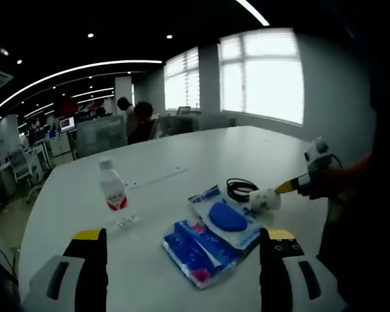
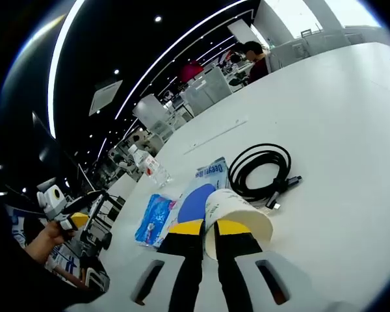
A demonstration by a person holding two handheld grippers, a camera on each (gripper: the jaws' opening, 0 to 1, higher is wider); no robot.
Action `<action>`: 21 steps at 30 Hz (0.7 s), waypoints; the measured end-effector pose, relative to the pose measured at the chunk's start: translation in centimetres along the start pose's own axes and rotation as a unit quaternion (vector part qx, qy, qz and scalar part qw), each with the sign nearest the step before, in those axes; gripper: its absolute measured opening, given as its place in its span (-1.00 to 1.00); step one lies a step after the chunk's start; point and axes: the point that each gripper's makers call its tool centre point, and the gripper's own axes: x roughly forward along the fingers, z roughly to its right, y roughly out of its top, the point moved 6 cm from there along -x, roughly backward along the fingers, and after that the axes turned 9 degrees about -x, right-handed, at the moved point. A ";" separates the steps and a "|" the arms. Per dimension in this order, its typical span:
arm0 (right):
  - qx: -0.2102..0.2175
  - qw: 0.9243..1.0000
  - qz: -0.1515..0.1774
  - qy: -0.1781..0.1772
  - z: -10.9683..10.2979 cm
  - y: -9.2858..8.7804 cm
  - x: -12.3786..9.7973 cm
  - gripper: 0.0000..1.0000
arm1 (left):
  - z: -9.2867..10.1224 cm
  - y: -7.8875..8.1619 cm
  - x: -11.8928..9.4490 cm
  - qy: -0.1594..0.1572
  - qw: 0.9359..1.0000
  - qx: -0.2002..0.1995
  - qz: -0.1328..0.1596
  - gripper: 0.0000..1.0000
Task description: Arrange the tabletop items into an orderly group along one side of the table until the central work area is clear of visible clutter.
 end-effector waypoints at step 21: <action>-0.054 0.998 0.011 -0.017 -0.5 2.4 -1.7 -1.00 | 0.4 -0.4 -0.7 -0.008 1.000 -0.002 0.001 0.91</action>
